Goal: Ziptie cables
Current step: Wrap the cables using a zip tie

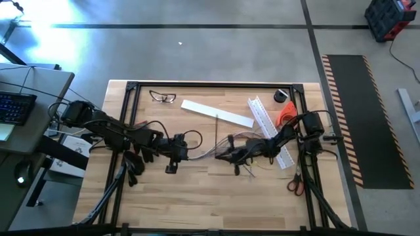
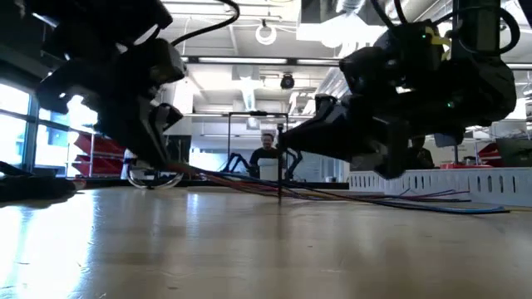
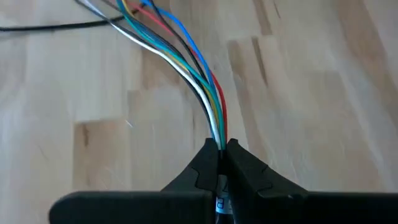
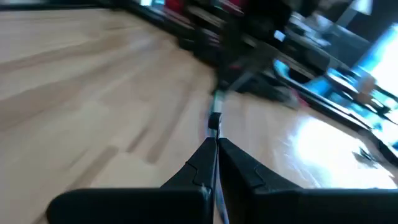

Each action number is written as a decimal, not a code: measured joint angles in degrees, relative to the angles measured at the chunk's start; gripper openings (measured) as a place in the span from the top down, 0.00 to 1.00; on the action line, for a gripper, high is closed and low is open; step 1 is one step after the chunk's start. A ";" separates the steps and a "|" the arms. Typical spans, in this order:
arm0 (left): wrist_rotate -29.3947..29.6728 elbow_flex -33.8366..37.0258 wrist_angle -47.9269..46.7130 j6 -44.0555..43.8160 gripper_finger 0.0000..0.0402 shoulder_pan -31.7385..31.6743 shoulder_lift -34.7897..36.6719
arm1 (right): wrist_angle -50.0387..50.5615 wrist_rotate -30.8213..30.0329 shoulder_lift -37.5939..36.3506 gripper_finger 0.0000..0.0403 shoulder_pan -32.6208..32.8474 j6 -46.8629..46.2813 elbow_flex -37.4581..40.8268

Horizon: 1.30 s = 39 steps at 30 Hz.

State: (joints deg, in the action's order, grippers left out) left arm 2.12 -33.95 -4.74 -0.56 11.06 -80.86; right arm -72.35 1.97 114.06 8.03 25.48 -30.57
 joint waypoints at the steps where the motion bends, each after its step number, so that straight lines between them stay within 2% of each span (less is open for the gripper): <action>1: -0.04 0.64 0.92 0.78 1.00 0.01 0.00 | 0.13 2.31 0.00 1.00 -0.23 0.10 0.15; 4: 0.17 2.90 3.77 3.49 1.00 -0.01 0.00 | 1.81 7.61 0.00 1.00 -0.66 -0.25 -0.05; 8: 3.93 4.54 4.39 3.73 0.95 -0.19 -0.46 | 3.46 8.05 0.00 1.00 -0.68 0.29 -0.89; 12: 4.31 5.67 1.80 4.22 0.82 -1.03 -0.13 | 4.18 8.05 0.00 1.00 -0.70 0.08 -1.31; 17: 4.50 4.88 -4.00 2.73 0.64 -2.55 4.69 | 4.38 7.89 0.00 1.00 -1.39 -1.75 -1.20; 21: 5.62 4.34 -2.55 2.30 0.57 -2.21 8.60 | 3.99 7.94 0.00 1.00 -2.53 -4.35 -1.20; 24: 5.93 4.34 6.19 2.62 0.56 -1.11 8.21 | 2.80 7.93 0.00 1.00 -3.26 -6.83 -1.18; 27: 6.65 4.32 16.93 4.66 0.58 0.15 4.60 | -0.75 7.84 0.00 1.00 -3.68 -10.66 -1.18; 33: 12.23 4.32 38.64 8.88 0.60 1.03 -7.81 | -5.27 7.81 -0.02 1.00 -3.94 -14.83 -1.20; 39: 11.65 4.32 59.64 10.74 0.61 0.76 -20.10 | -5.54 7.81 -0.02 1.00 -3.89 -15.40 -1.20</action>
State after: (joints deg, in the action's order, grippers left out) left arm 13.78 -29.63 54.89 10.17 11.83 -100.96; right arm -77.89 9.78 114.04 4.14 10.09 -31.77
